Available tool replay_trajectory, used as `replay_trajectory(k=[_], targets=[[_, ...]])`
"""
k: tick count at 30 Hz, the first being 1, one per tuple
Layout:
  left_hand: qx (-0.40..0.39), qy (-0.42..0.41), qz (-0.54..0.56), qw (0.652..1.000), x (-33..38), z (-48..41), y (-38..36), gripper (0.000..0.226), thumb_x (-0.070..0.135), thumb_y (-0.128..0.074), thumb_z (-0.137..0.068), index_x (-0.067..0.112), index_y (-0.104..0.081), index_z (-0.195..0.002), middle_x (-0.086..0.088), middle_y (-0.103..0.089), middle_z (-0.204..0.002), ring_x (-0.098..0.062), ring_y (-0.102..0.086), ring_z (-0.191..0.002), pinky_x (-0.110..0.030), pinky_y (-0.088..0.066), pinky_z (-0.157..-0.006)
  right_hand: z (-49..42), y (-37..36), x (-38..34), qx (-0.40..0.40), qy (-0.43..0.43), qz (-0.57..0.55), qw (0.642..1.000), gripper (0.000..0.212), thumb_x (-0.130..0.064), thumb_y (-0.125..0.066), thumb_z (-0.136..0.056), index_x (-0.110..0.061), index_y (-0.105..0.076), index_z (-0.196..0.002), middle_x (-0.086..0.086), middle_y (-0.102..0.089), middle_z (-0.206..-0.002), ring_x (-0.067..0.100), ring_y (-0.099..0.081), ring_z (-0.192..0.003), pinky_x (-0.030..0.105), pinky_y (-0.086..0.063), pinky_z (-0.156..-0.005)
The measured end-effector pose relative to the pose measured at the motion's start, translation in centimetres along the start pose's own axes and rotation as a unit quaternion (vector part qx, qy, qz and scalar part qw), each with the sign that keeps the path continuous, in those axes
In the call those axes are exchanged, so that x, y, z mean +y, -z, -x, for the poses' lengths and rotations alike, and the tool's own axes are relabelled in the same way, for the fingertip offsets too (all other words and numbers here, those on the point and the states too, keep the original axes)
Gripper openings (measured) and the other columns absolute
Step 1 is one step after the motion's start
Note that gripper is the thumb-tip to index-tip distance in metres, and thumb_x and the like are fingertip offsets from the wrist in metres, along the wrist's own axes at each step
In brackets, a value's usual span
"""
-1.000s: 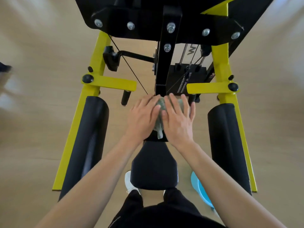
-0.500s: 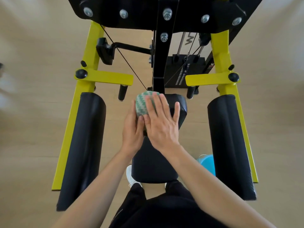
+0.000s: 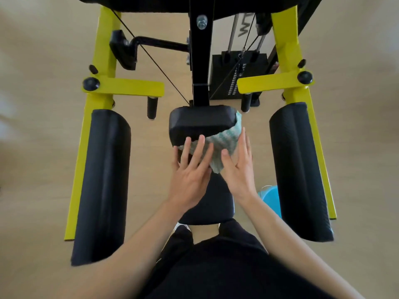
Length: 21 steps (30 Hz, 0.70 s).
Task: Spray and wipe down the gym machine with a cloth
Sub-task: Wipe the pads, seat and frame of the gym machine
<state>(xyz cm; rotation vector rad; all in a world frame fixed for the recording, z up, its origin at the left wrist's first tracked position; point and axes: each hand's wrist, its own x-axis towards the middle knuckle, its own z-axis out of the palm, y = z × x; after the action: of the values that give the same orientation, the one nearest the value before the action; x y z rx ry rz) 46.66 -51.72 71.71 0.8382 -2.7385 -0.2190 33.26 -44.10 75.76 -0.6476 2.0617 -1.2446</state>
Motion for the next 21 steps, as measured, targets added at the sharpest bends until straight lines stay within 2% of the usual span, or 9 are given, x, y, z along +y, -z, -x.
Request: replay_trajectory(k=[3,5,6,7,9,11,13,17,21], targets=[[0.020,0.066,0.135,0.988,0.9,1.1,0.0,0.065,0.019,-0.055,-0.100,0.015,-0.029,-0.160,-0.003,-0.004,-0.172,-0.036,-0.006,-0.158,-0.053,-0.022,-0.125,0.3,0.4,-1.2,-0.034,-0.104,-0.226,0.968,0.068,-0.021,-0.053,-0.107,-0.043,-0.019,-0.161,-0.009,-0.052,-0.148,0.013,-0.053,-0.135,0.046,-0.048,-0.112],[0.073,0.149,0.261,0.951,1.8,1.0,0.5,0.055,0.012,-0.059,-0.097,0.014,-0.046,-0.151,-0.005,-0.027,-0.164,-0.029,-0.032,-0.148,-0.038,-0.033,-0.119,-0.2,0.5,-1.7,-0.018,-0.146,-0.310,0.939,0.060,-0.014,-0.052,-0.107,-0.036,-0.033,-0.159,-0.004,-0.060,-0.141,0.018,-0.061,-0.128,0.042,-0.055,-0.104],[0.092,0.221,0.343,0.908,2.4,0.7,1.1,0.047,0.009,-0.061,-0.096,0.015,-0.054,-0.142,-0.002,-0.041,-0.152,-0.021,-0.045,-0.137,-0.033,-0.041,-0.112,-0.6,0.5,-1.8,-0.001,-0.160,-0.330,0.930,0.055,-0.013,-0.053,-0.107,-0.032,-0.040,-0.156,0.000,-0.063,-0.139,0.020,-0.064,-0.126,0.042,-0.056,-0.103],[0.090,0.314,0.424,0.845,3.0,0.3,1.7,0.037,0.007,-0.063,-0.096,0.017,-0.059,-0.131,0.002,-0.052,-0.137,-0.015,-0.055,-0.125,-0.030,-0.047,-0.102,-0.9,0.5,-1.8,0.018,-0.175,-0.338,0.925,0.049,-0.014,-0.053,-0.106,-0.027,-0.046,-0.153,0.002,-0.065,-0.136,0.021,-0.065,-0.124,0.042,-0.057,-0.101],[0.014,0.483,0.566,0.668,3.6,-1.0,2.4,0.019,0.014,-0.062,-0.100,0.017,-0.063,-0.118,0.002,-0.066,-0.116,-0.017,-0.066,-0.114,-0.033,-0.055,-0.091,-1.5,0.4,-1.7,0.046,-0.193,-0.314,0.928,0.040,-0.016,-0.056,-0.106,-0.021,-0.055,-0.145,0.004,-0.069,-0.130,0.022,-0.068,-0.120,0.039,-0.060,-0.096],[-0.074,0.544,0.655,0.520,3.4,-2.4,2.4,0.023,0.027,-0.063,-0.102,0.015,-0.064,-0.121,-0.005,-0.072,-0.117,-0.023,-0.069,-0.114,-0.035,-0.057,-0.096,-1.7,0.3,-1.3,0.055,-0.190,-0.263,0.944,0.036,-0.020,-0.059,-0.105,-0.017,-0.058,-0.140,0.003,-0.070,-0.126,0.020,-0.069,-0.116,0.035,-0.063,-0.089],[-0.083,0.548,0.700,0.450,3.2,-3.8,2.2,0.027,0.028,-0.064,-0.101,0.013,-0.065,-0.123,-0.008,-0.074,-0.121,-0.022,-0.070,-0.112,-0.036,-0.055,-0.101,-1.8,0.2,-0.9,0.044,-0.179,-0.240,0.953,0.034,-0.022,-0.060,-0.104,-0.016,-0.060,-0.138,0.002,-0.070,-0.124,0.018,-0.070,-0.114,0.034,-0.063,-0.088],[-0.002,0.564,0.711,0.420,3.7,-5.3,2.2,0.016,0.011,-0.065,-0.099,0.009,-0.066,-0.115,-0.007,-0.076,-0.108,-0.014,-0.075,-0.090,-0.026,-0.060,-0.086,-1.8,0.4,-0.5,0.066,-0.191,-0.258,0.945,0.043,-0.021,-0.070,-0.097,-0.012,-0.053,-0.136,0.004,-0.063,-0.129,0.020,-0.068,-0.115,0.035,-0.063,-0.088],[0.125,0.555,0.676,0.469,3.2,-5.3,3.4,0.016,0.008,-0.070,-0.096,0.006,-0.067,-0.112,-0.005,-0.074,-0.106,-0.013,-0.073,-0.095,-0.025,-0.059,-0.085,-1.4,0.2,-1.7,0.168,-0.097,-0.126,0.973,0.030,-0.022,-0.080,-0.089,-0.020,-0.056,-0.107,-0.002,-0.060,-0.110,0.016,-0.065,-0.099,0.038,-0.062,-0.086]])
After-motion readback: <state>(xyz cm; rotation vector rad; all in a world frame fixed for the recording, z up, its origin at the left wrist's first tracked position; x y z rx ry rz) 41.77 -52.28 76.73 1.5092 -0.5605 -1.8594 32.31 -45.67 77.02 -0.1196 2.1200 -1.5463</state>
